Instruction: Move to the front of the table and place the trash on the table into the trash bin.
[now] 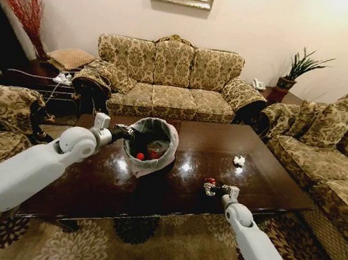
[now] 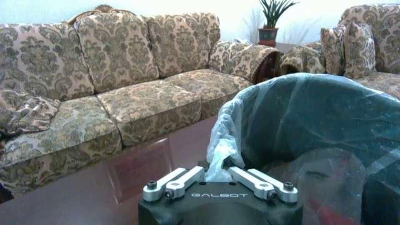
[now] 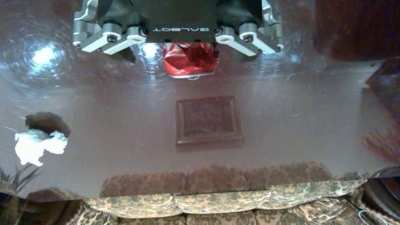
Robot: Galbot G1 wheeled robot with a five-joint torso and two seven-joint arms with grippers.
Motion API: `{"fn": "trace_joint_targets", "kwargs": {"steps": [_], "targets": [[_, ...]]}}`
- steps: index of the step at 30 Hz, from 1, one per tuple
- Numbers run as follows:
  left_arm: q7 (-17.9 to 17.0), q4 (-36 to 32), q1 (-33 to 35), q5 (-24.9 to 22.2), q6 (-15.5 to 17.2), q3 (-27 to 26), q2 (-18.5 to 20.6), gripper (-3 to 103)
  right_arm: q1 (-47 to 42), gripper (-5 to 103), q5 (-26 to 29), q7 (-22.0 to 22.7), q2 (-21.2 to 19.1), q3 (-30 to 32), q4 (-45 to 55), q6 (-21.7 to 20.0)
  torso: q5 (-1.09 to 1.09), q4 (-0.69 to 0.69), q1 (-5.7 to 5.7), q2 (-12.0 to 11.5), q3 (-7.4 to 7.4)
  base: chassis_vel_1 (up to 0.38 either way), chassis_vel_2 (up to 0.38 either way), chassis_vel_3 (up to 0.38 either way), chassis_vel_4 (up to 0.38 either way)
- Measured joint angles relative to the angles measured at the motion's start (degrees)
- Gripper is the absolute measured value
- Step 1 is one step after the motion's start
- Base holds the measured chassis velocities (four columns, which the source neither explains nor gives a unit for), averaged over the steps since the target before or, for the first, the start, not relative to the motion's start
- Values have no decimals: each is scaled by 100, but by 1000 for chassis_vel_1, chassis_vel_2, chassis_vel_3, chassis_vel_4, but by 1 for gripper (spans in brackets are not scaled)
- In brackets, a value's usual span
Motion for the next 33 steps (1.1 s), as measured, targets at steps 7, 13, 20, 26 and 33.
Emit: {"fn": "trace_joint_targets", "kwargs": {"steps": [7, 13, 20, 26, 33], "targets": [[27, 28, 58, 38, -28, -9, -42, 2, 15, 77, -23, 14, 17, 14, -62, 60, -1, 0, 0, 0, 0, 0, 0, 0, 0], [38, 37, 69, 42, -60, -33, -1, 2, -10, 55, -72, 12, 86, 18, -76, 120, -1, 0, -1, 3, -1, 0, 0, 0, 0], [52, 30, 51, 37, -80, -43, 20, 2, -21, 43, -22, 148, 70, 74, 54, 118, 2, 0, 1, 2, 0, 0, 0, 0, 0], [46, -17, 62, 38, -86, -58, 18, 2, -25, 43, -3, 244, -104, 142, 502, 141, 1, -1, 0, 2, 0, 0, 0, 0, 0], [11, -108, 115, 39, -69, -61, -4, 2, 719, 43, 813, 598, -851, -148, 2136, -77, 0, 0, 1, 1, 0, 0, 0, 0, 0]]}}
